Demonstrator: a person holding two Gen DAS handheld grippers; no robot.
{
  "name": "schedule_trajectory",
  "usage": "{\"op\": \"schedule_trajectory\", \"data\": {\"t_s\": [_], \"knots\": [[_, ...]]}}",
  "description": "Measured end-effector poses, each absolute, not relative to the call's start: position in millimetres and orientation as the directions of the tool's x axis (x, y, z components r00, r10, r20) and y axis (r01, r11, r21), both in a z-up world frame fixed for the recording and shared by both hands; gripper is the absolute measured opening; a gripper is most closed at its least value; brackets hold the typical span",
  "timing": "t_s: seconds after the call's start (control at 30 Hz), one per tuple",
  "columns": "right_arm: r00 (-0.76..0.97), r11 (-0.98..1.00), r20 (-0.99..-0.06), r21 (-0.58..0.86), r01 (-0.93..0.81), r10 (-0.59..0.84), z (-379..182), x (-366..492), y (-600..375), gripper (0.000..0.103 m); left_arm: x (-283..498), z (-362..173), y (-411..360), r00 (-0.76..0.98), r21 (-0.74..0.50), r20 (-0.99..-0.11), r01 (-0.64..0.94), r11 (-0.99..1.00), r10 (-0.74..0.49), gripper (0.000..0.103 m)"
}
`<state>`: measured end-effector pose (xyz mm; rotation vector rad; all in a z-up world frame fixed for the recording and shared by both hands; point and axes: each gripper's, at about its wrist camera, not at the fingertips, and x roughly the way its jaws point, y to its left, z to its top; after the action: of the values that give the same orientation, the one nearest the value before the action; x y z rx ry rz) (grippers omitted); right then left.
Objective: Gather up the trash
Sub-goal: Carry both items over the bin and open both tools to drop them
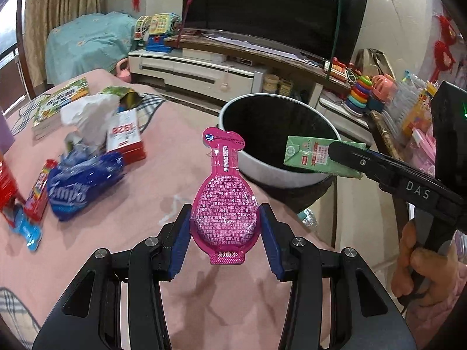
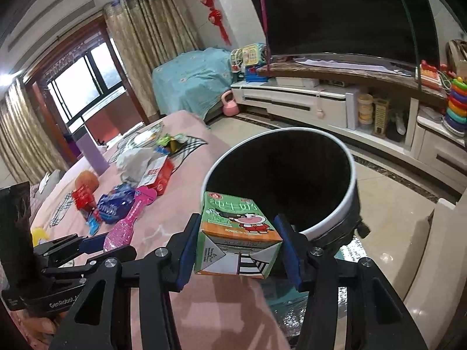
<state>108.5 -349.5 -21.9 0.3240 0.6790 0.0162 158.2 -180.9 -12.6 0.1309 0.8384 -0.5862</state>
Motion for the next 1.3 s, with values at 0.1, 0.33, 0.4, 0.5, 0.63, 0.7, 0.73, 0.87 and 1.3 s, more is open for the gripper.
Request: {"op": "schedule_trajectory", "data": {"t_s": [0.1, 0.33, 0.4, 0.5, 0.63, 0.7, 0.73, 0.87, 1.3], "knots": [[0.78, 0.953, -0.617, 0.285, 0.104, 0.099, -23.2, 111.5, -356.5, 0.051, 163.0, -14.0, -189.5, 0.511, -0.117, -0.738, 0.546, 0.829, -0.441, 0.045], [0.785, 0.949, -0.614, 0.289, 0.126, 0.083, -24.6, 122.4, -373.2, 0.051, 174.6, -12.1, -210.0, 0.502, -0.107, -0.742, 0.566, 0.817, -0.445, 0.045], [0.786, 0.948, -0.614, 0.291, 0.133, 0.078, -24.3, 126.5, -378.9, 0.051, 177.2, -11.7, -216.8, 0.499, -0.103, -0.743, 0.573, 0.813, -0.445, 0.045], [0.782, 0.946, -0.619, 0.29, 0.142, 0.073, -26.8, 132.1, -385.1, 0.051, 181.5, -11.4, -224.7, 0.494, -0.1, -0.746, 0.58, 0.808, -0.447, 0.045], [0.776, 0.943, -0.627, 0.294, 0.154, 0.069, -29.7, 138.0, -393.1, 0.051, 189.5, -10.8, -237.7, 0.485, -0.094, -0.752, 0.592, 0.801, -0.447, 0.045], [0.773, 0.941, -0.631, 0.297, 0.16, 0.067, -30.5, 140.8, -397.1, 0.051, 193.1, -11.0, -242.3, 0.477, -0.098, -0.755, 0.596, 0.797, -0.45, 0.045], [0.772, 0.941, -0.632, 0.298, 0.162, 0.068, -30.9, 141.4, -398.6, 0.051, 195.1, -11.0, -244.6, 0.474, -0.1, -0.756, 0.597, 0.796, -0.451, 0.045], [0.769, 0.94, -0.636, 0.296, 0.169, 0.062, -31.6, 145.2, -403.8, 0.051, 202.7, -12.2, -252.9, 0.457, -0.11, -0.764, 0.603, 0.79, -0.455, 0.045], [0.753, 0.94, -0.653, 0.302, 0.158, 0.084, -36.9, 161.1, -410.4, 0.054, 219.2, -25.2, -263.7, 0.436, -0.112, -0.794, 0.58, 0.807, -0.424, 0.061]]}}
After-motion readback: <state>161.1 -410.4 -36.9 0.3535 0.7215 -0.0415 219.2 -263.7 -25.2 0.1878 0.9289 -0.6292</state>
